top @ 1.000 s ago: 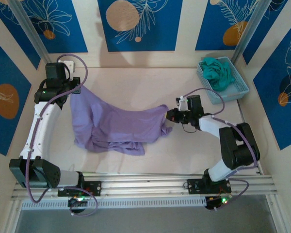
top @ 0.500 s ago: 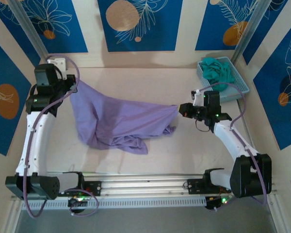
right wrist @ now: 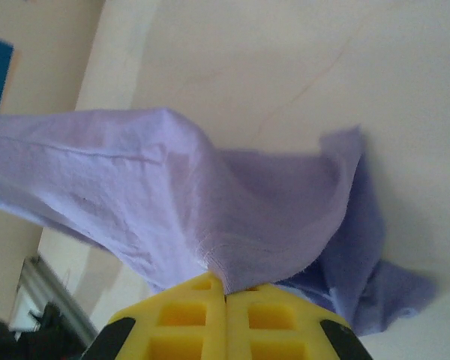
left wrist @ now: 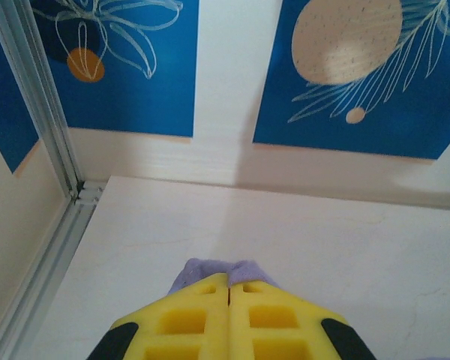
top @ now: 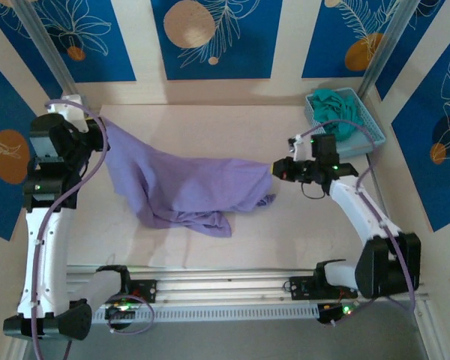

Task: Fold the inside-out t-shirt

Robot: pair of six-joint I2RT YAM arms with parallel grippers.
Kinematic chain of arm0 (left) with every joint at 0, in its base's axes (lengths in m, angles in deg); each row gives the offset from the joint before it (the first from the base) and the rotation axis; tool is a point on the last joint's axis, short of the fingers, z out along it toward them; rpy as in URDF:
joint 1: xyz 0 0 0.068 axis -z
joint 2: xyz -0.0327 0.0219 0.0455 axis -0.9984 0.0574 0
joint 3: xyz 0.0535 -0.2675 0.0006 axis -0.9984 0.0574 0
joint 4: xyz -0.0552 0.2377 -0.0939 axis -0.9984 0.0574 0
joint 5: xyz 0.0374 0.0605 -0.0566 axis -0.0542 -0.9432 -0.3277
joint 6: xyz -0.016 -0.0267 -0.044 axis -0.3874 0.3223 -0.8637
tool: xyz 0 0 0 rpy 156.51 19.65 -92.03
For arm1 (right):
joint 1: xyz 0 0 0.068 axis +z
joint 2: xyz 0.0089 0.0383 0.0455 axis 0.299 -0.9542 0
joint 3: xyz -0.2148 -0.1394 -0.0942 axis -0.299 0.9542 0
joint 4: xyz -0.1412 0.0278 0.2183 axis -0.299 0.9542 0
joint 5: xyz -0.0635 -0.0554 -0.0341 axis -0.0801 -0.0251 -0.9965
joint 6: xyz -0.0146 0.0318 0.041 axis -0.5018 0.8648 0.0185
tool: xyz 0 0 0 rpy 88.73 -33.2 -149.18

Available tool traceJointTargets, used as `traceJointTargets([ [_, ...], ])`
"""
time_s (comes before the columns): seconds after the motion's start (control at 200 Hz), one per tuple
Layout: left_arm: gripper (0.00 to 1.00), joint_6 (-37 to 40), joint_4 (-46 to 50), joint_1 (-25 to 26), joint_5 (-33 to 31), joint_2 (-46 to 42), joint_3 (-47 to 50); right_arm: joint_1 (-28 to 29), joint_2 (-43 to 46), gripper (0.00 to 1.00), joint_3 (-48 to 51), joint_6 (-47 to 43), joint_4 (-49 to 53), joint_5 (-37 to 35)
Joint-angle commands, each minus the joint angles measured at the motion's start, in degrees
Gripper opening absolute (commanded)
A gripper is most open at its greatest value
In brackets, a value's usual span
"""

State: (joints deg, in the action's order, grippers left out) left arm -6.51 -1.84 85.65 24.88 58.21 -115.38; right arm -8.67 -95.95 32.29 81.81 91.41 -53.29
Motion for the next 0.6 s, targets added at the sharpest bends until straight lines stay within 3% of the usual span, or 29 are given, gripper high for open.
traceJointTargets([
  [0.0, 0.0, 1.24, -0.52, -0.9, -0.97, 0.69, 2.99, 2.14, -6.4, 0.0, 2.86, 1.64, -6.99, 6.49],
  [0.29, 0.0, 2.02, -1.41, -0.87, 0.65, 2.67, 4.86, 3.21, -19.59, 0.0, -0.22, 0.11, -11.56, 4.88],
  [0.595, 0.0, 2.02, -2.28, -0.85, 1.79, 3.2, 5.69, 3.06, -17.43, 0.15, 2.22, -4.62, -12.8, -2.73],
])
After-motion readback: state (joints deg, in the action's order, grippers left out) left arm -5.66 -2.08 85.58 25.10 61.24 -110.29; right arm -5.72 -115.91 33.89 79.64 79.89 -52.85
